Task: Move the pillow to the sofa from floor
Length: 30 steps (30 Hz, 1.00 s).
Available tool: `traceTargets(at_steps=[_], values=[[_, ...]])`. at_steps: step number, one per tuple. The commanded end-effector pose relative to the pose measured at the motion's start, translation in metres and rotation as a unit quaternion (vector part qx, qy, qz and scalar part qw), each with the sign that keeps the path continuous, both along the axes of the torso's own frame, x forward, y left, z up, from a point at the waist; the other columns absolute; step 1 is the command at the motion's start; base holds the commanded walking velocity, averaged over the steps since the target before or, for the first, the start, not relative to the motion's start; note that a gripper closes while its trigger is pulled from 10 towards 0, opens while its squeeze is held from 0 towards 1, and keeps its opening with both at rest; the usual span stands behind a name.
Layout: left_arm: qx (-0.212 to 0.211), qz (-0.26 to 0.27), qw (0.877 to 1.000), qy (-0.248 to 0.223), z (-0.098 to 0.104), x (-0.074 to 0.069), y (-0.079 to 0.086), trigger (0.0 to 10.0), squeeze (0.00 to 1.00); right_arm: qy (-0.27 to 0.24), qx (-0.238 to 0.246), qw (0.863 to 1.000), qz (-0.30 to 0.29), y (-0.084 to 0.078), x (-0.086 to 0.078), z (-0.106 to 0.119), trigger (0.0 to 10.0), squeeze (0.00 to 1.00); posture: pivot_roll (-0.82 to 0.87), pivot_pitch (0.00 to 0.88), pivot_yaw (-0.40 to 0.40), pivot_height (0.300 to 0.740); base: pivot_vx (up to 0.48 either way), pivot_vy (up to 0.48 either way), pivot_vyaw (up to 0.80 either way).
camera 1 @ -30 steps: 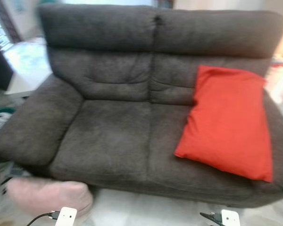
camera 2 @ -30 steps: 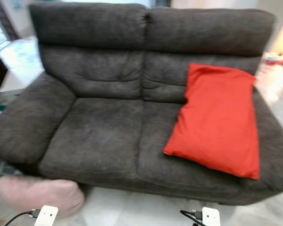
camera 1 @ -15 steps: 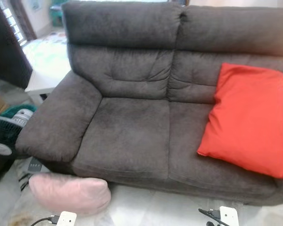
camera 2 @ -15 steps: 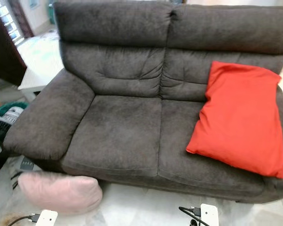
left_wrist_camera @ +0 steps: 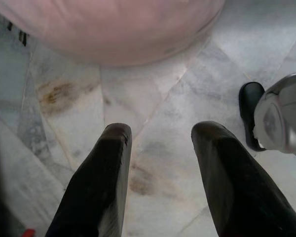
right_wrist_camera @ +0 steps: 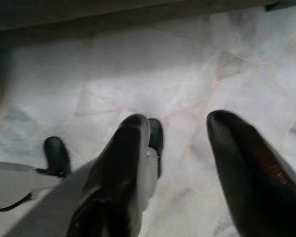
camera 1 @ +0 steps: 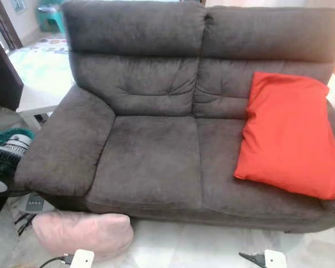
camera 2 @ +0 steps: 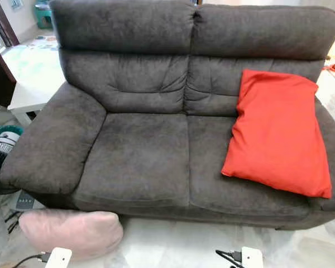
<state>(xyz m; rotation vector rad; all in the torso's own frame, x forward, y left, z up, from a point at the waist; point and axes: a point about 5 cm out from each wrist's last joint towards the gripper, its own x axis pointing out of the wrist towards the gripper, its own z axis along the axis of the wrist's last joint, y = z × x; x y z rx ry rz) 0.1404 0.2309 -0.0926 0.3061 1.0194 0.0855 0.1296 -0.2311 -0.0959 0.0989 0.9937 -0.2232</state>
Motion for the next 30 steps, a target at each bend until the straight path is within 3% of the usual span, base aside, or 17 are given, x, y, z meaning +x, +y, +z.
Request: traceTargets(at_steps=[1,30], values=[[0.002,0.002,1.000,0.010,-0.0012,-0.0028,0.0009,10.0,0.00,0.004,0.001,1.000,-0.005,-0.0018,-0.0027,-0.0005,10.0,0.00,0.11,0.038,-0.006,0.740,0.000,0.322,0.00],[0.002,-0.005,1.000,-0.001,0.0005,0.0027,-0.0015,10.0,0.00,0.005,0.009,1.000,-0.008,0.0027,-0.0023,-0.0016,10.0,0.00,0.10,0.038,-0.005,0.740,0.000,0.411,0.00]])
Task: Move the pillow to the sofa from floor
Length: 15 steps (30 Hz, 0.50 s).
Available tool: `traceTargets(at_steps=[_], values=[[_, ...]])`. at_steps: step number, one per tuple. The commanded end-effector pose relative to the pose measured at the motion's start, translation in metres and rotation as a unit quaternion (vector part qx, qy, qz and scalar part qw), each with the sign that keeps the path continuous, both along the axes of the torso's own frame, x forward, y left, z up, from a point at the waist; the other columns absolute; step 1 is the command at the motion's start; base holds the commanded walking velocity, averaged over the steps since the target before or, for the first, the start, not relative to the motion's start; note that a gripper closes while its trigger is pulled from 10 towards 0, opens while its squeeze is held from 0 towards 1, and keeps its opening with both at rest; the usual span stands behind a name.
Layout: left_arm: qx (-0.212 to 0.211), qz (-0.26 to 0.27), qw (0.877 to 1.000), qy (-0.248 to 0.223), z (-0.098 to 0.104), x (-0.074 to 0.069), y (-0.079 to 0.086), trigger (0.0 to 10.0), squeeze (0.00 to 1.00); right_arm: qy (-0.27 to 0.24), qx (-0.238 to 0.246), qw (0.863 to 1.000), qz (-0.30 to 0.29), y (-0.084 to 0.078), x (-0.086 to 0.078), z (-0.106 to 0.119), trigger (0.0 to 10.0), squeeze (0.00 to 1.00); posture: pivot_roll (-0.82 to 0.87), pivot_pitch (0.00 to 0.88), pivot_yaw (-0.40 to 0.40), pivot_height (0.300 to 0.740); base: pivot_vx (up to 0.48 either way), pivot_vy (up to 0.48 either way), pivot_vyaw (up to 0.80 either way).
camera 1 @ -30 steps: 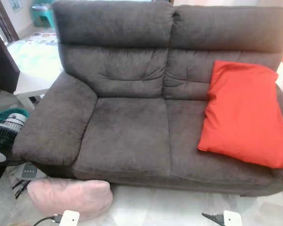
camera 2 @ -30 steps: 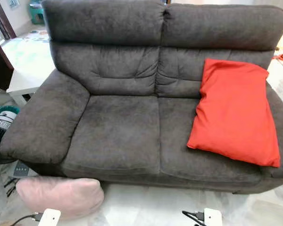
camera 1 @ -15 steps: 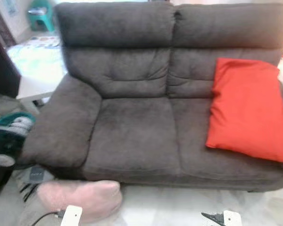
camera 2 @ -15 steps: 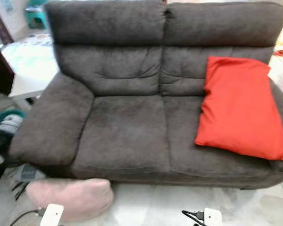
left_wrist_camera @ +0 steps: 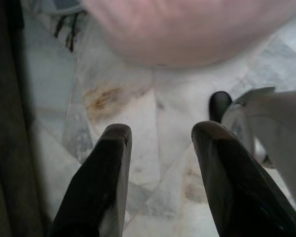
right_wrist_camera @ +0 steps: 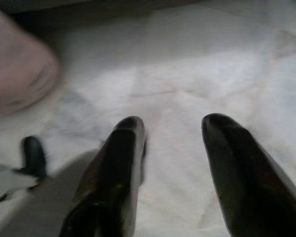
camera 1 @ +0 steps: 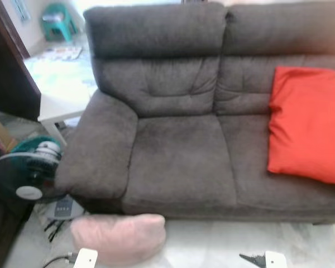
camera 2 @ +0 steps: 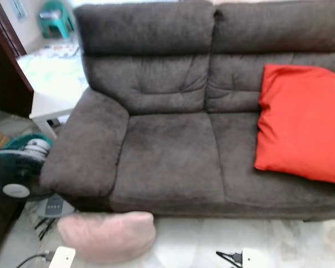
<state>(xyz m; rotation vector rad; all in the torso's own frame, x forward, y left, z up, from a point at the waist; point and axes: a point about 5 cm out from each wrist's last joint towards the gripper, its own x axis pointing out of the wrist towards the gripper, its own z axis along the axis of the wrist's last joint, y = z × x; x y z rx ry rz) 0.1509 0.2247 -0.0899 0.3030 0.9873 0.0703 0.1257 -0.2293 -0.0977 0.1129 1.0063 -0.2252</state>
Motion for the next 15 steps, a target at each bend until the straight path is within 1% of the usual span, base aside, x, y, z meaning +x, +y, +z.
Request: traceTargets(at_steps=[1,12,14,15], values=[[0.007,0.004,1.000,0.014,-0.0022,-0.0078,0.0047,10.0,0.00,-0.001,0.003,1.000,-0.003,0.0011,0.0016,0.0002,10.0,0.00,0.10,0.039,-0.005,0.740,0.000,0.424,0.00],[0.007,0.003,1.000,0.014,-0.0021,-0.0066,0.0037,10.0,0.00,0.001,0.005,1.000,-0.003,0.0019,-0.0004,-0.0006,10.0,0.00,0.11,0.040,-0.003,0.740,0.000,0.377,0.00],[0.007,0.003,1.000,0.014,-0.0021,-0.0067,0.0036,10.0,0.00,0.002,0.005,1.000,-0.002,0.0018,-0.0005,-0.0007,10.0,0.00,0.11,0.040,-0.003,0.740,0.000,0.341,0.00],[0.008,0.002,1.000,0.014,-0.0021,-0.0068,0.0036,10.0,0.00,0.002,0.005,1.000,-0.002,0.0016,-0.0005,-0.0006,10.0,0.00,0.11,0.042,-0.003,0.740,0.000,0.000,0.00]])
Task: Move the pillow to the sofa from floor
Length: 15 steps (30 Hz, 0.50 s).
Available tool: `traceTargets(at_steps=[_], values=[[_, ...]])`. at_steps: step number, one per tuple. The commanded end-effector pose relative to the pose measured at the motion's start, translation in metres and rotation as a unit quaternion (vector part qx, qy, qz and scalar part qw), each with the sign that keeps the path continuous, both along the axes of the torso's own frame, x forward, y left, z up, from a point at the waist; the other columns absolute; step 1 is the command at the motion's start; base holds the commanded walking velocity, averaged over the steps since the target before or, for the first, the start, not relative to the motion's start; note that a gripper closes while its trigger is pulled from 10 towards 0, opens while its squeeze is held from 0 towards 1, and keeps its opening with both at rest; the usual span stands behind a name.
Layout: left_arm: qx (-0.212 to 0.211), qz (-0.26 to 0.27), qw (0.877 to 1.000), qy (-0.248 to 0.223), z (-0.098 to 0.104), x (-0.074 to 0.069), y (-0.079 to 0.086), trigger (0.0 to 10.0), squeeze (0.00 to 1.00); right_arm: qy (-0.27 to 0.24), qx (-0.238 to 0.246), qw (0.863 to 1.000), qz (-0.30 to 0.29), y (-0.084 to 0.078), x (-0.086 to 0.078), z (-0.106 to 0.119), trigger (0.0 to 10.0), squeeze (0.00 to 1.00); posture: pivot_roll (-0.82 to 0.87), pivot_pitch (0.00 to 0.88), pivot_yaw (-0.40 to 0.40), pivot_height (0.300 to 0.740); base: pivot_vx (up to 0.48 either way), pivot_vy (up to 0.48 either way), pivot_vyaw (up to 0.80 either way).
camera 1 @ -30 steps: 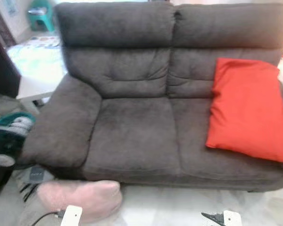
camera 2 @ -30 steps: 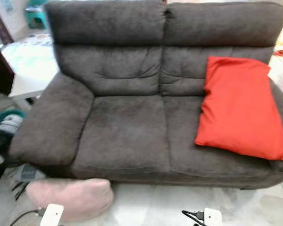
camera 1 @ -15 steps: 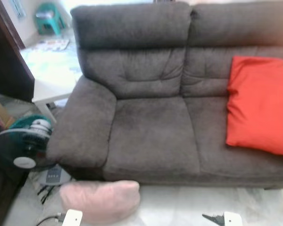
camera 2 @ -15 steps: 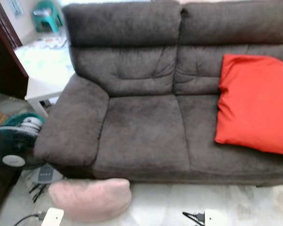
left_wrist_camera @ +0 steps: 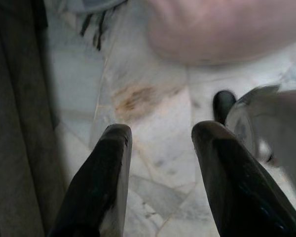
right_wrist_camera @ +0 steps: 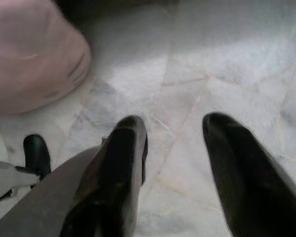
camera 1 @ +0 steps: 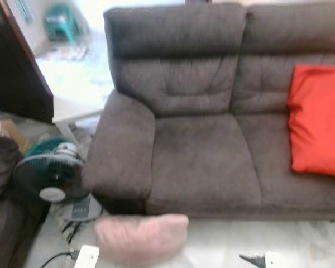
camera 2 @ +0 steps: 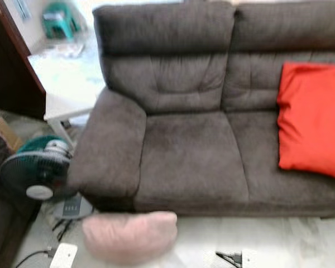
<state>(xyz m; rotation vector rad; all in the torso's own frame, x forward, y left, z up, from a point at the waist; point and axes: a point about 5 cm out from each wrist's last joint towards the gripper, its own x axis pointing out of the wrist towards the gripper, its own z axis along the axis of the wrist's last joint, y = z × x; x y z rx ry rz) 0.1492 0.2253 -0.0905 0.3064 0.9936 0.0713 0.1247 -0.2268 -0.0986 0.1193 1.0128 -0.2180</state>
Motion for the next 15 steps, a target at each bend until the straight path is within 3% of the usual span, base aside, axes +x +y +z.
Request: traceTargets(at_steps=[1,15], values=[[0.006,0.001,1.000,0.011,-0.0015,-0.0050,0.0031,10.0,0.00,-0.001,0.000,1.000,-0.004,-0.0010,0.0004,0.0003,10.0,0.00,0.11,0.042,-0.003,0.740,0.000,0.000,0.00],[0.002,-0.004,1.000,0.008,-0.0014,-0.0053,0.0026,10.0,0.00,0.001,-0.002,1.000,-0.007,-0.0099,-0.0087,0.0001,10.0,0.00,0.11,0.053,-0.004,0.740,0.000,0.000,0.00]])
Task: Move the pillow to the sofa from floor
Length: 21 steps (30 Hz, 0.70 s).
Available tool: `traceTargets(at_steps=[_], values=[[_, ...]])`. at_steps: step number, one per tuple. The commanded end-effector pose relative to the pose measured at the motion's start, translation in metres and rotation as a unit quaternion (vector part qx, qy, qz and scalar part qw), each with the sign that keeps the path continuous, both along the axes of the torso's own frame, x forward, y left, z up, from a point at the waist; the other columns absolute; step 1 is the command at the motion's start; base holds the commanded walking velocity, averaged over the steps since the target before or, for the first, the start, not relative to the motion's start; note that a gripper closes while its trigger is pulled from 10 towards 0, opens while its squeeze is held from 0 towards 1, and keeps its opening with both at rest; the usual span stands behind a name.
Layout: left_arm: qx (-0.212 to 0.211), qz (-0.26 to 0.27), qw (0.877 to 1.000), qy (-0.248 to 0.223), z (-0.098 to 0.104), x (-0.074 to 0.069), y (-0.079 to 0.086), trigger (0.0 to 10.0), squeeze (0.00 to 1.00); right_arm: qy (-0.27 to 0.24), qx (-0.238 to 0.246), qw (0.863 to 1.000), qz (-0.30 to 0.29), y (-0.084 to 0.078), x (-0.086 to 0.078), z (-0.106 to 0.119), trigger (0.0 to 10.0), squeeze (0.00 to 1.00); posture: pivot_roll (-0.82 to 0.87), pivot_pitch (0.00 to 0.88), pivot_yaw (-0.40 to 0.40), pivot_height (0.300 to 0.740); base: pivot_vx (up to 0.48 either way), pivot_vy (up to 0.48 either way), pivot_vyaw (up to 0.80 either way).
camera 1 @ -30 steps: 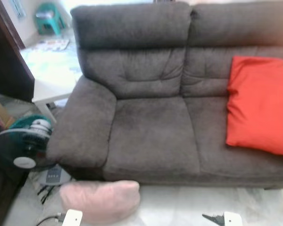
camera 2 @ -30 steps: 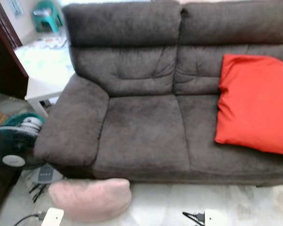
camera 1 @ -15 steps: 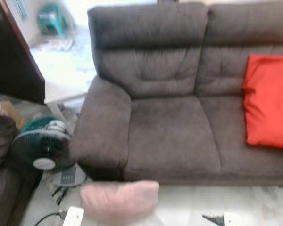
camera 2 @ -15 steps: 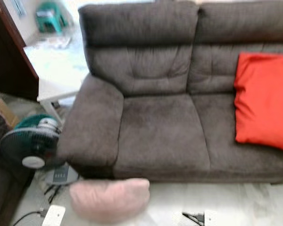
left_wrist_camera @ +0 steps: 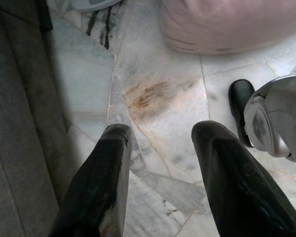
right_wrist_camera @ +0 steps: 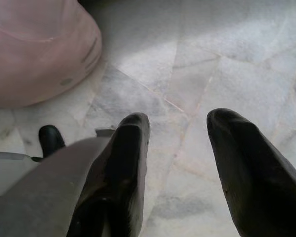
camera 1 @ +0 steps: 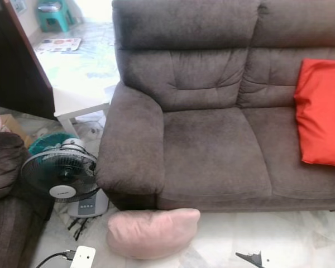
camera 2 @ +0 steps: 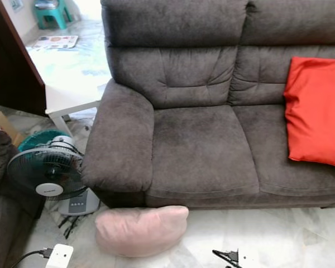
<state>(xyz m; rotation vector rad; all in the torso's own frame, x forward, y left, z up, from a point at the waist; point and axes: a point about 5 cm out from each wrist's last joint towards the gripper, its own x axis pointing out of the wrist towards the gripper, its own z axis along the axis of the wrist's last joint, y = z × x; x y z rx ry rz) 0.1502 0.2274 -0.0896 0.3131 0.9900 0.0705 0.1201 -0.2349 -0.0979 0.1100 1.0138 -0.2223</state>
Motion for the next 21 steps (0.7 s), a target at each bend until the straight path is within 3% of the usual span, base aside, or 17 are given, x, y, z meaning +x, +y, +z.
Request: traceTargets(at_steps=[1,13,19,21], values=[[0.000,-0.002,1.000,0.009,-0.002,-0.006,0.000,10.0,0.00,-0.001,0.003,1.000,-0.008,-0.002,-0.005,-0.001,10.0,0.00,0.11,0.053,-0.004,0.740,0.000,0.000,0.00],[-0.001,0.000,1.000,0.011,-0.002,-0.006,0.000,10.0,0.00,-0.014,-0.006,1.000,0.005,-0.009,0.000,0.003,10.0,0.00,0.11,0.054,-0.005,0.740,0.000,0.000,0.00],[0.000,0.000,1.000,0.013,-0.003,-0.006,0.000,10.0,0.00,-0.016,0.003,1.000,0.002,0.003,0.009,0.003,10.0,0.00,0.11,0.055,-0.005,0.740,0.000,0.000,0.73],[0.000,0.000,1.000,0.014,-0.003,-0.007,0.000,10.0,0.00,-0.017,0.008,1.000,-0.002,0.004,0.009,0.002,10.0,0.00,0.11,0.055,-0.005,0.740,0.000,0.000,0.00]])
